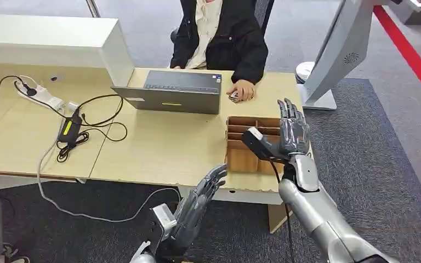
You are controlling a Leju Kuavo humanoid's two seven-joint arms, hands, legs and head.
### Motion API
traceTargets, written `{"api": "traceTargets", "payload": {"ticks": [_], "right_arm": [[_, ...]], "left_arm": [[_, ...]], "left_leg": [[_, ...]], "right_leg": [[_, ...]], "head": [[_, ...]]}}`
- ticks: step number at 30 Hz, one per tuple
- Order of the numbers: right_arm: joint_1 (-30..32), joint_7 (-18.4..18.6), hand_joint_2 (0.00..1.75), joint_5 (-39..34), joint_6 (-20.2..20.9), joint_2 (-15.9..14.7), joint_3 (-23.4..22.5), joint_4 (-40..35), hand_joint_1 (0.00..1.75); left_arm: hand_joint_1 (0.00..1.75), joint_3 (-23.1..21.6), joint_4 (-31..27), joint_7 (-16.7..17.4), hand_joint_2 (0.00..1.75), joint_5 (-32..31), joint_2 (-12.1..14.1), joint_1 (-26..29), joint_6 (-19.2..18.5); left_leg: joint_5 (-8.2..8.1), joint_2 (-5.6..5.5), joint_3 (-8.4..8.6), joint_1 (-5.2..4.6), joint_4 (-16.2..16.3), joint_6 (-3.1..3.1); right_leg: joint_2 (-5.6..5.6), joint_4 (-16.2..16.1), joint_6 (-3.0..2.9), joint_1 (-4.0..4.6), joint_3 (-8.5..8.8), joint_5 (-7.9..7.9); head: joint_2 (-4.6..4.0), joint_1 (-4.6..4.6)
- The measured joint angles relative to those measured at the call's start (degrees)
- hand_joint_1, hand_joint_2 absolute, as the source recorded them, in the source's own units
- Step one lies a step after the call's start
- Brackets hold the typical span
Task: Pass the card to the sensor for recognition and then transmit it.
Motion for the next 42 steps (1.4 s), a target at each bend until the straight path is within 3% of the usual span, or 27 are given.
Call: {"api": "traceTargets", "payload": {"ticks": [21,42], "right_arm": [[-1.8,3.5,1.75,8.3,0.0,1.2,-1.8,5.5,0.00],[-2.1,1.5,1.75,7.9,0.0,1.6,-5.9,6.4,0.00]], "left_arm": [[0.00,-0.1,-0.6,-0.1,0.00,-0.3,0.6,0.1,0.6],[0.00,0.0,-1.1,0.6,0.00,-2.8,1.1,1.8,1.1]], "left_leg": [[0.00,0.00,0.00,0.00,0.0,0.00],[0.00,0.00,0.00,0.00,0.0,0.00]], "right_leg": [[0.00,0.0,0.00,0.00,0.00,0.00],[0.00,0.0,0.00,0.00,0.01,0.00]], "head": [[0.00,0.00],[0.00,0.02]]}}
